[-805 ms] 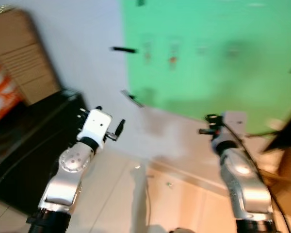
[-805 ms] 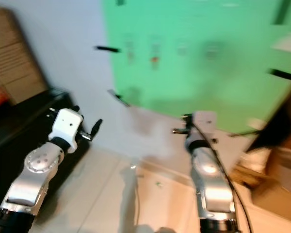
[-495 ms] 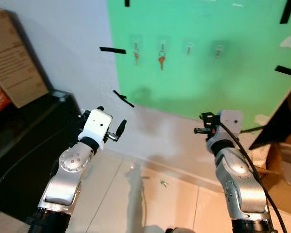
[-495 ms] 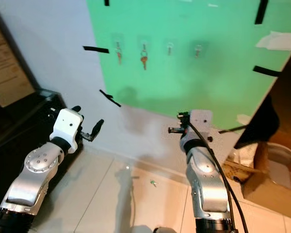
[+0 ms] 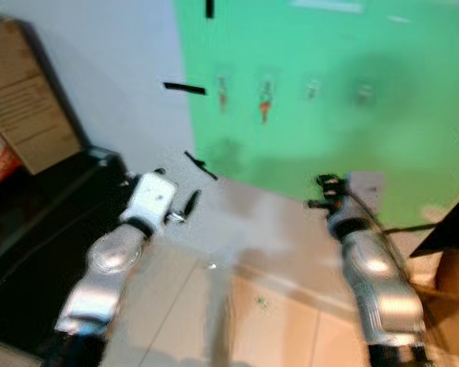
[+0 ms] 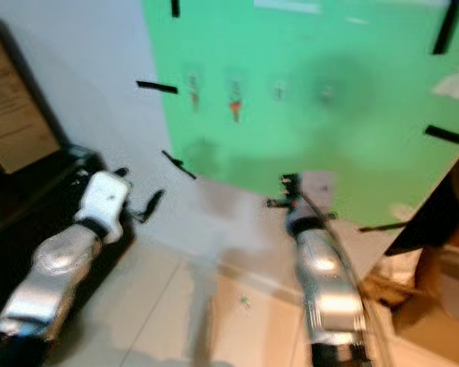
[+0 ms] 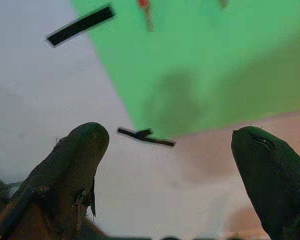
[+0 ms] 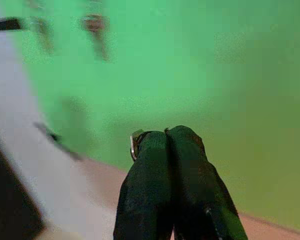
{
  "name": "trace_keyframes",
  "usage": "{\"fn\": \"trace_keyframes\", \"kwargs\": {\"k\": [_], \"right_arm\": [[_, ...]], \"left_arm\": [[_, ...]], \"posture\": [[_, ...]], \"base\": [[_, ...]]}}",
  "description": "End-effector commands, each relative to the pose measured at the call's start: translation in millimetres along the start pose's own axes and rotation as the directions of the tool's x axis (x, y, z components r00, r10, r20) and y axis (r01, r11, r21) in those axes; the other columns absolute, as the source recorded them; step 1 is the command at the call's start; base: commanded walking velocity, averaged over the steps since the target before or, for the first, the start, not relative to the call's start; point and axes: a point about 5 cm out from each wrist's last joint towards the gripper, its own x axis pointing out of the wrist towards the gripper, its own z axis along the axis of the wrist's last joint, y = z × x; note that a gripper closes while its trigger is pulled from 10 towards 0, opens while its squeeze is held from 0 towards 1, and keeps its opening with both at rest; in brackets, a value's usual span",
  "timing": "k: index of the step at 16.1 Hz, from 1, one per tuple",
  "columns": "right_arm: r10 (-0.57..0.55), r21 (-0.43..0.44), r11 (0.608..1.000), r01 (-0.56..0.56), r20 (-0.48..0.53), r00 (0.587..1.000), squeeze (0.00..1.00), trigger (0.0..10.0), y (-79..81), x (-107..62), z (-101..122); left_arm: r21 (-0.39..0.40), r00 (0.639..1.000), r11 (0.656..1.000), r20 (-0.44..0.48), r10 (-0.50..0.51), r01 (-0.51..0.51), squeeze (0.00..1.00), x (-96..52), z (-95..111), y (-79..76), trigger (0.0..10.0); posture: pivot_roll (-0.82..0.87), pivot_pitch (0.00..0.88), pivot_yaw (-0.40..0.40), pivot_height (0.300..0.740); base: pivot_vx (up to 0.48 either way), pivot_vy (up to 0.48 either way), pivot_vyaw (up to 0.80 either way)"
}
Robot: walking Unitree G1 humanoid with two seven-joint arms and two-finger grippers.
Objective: Hang keys on a hook
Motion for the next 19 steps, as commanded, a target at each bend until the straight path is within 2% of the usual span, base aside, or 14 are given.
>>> {"fn": "trace_keyframes", "kwargs": {"k": [1,6,15,19], "right_arm": [[-0.014,-0.01,1.0,0.014,0.012,1.0,0.0,10.0,-6.9,-0.2,3],[0.082,-0.022,0.996,-0.081,0.034,0.996,0.0,10.0,6.5,-0.2,4],[0.12,-0.003,0.993,-0.121,0.14,0.983,0.0,10.0,14.3,3.3,21],[0.048,0.171,0.982,-0.083,0.201,0.978,0.0,10.0,7.2,5.2,33]], "left_arm": [[-0.001,0.999,1.0,0.03,-0.018,0.018,0.18,2.4,7,-4.3,10.0],[0.006,0.999,0.999,0.026,-0.032,0.032,0.18,1.2,6,-4.7,10.0],[0.042,0.996,0.996,0.028,-0.085,0.084,0.16,0.4,10,-0.7,10.0],[0.045,0.987,0.988,0.052,-0.151,0.149,0.16,1.5,17,-2.2,10.0]], "posture": [[-0.08,0.0,0.052,0.74],[-0.07,0.0,0.042,0.74],[-0.06,0.0,0.058,0.74],[-0.07,0.0,0.072,0.74]], "base": [[0.307,0.0,-0.62],[0.306,0.0,0.0],[0.256,0.0,0.0],[0.0,0.0,0.0]]}}
